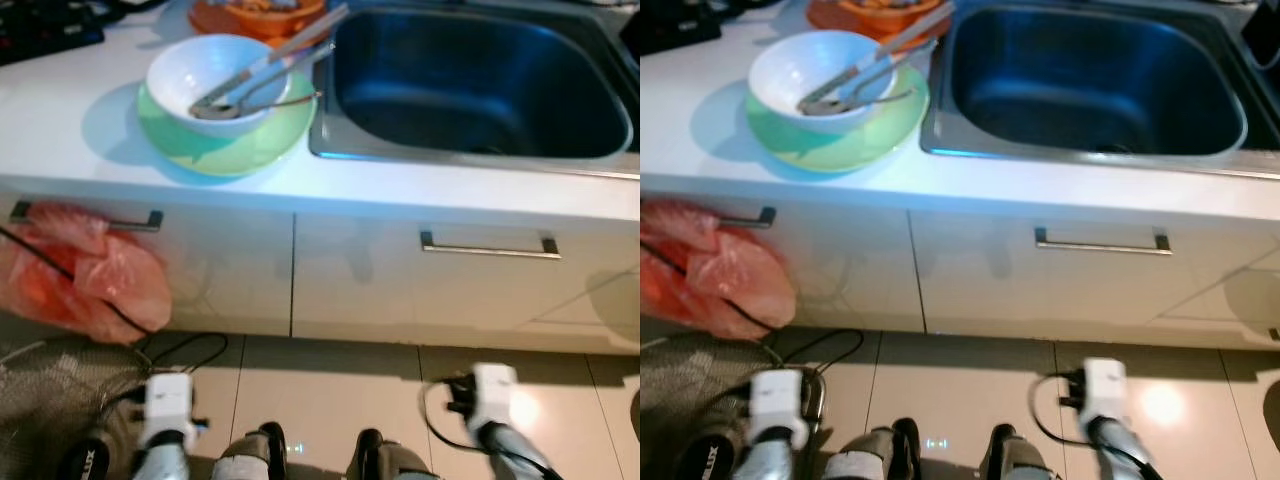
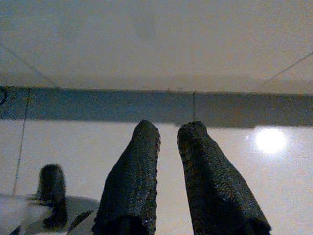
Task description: Kitchen organization
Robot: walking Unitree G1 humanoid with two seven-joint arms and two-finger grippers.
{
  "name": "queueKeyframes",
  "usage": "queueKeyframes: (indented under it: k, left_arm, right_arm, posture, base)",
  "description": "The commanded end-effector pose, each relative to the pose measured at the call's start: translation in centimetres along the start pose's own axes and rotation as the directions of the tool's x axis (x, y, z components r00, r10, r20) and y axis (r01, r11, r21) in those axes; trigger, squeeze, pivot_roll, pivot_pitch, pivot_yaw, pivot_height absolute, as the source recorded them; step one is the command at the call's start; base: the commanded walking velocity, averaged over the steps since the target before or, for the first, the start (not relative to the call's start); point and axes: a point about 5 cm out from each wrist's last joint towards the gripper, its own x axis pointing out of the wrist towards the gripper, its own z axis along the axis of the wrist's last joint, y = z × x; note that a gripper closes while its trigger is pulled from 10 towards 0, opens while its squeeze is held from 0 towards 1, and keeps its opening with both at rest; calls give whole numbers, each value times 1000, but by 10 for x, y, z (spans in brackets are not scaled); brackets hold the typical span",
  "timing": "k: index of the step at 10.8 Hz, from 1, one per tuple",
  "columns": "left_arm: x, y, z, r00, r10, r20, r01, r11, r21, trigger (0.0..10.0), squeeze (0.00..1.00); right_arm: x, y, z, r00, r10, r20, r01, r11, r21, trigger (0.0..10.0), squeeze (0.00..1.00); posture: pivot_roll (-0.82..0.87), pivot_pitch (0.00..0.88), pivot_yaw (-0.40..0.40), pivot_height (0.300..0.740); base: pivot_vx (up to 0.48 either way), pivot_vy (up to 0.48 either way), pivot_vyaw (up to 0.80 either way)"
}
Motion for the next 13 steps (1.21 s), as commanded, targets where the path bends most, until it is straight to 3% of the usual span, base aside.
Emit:
queueKeyframes:
  k: [1,2,6,8,10,13]
  left_arm:
    - [-2,4,9,998,28,56,-28,1000,5,10000,0]
    - [-3,8,32,984,47,174,-50,999,13,10000,0]
    - [-17,12,90,915,67,397,-74,997,2,10000,0]
    - [-23,20,144,840,65,539,-87,996,15,10000,0]
    - [-23,17,177,788,74,612,-90,996,-5,10000,0]
    - [-34,8,207,752,33,658,-58,998,16,10000,0]
  right_arm:
    - [-5,-9,2,999,-22,48,21,1000,10,10000,0]
    - [-9,-16,14,986,-42,159,41,999,14,10000,0]
    - [-20,-22,56,913,-60,404,89,995,-52,10000,0]
    - [-35,-14,124,776,-72,626,123,992,-38,10000,0]
    - [-45,5,169,691,-33,722,97,994,-48,10000,0]
    - [-66,14,209,625,-35,780,102,994,-38,10000,0]
  posture:
    - [135,237,-44,740]
    - [123,242,-49,740]
    - [121,260,-59,740]
    - [124,266,-58,740]
    - [128,264,-60,740]
    - [126,268,-65,740]
  base:
    - [0,0,0]
    - [0,0,0]
    - [0,0,0]
    - [0,0,0]
    - [0,0,0]
    - [0,0,0]
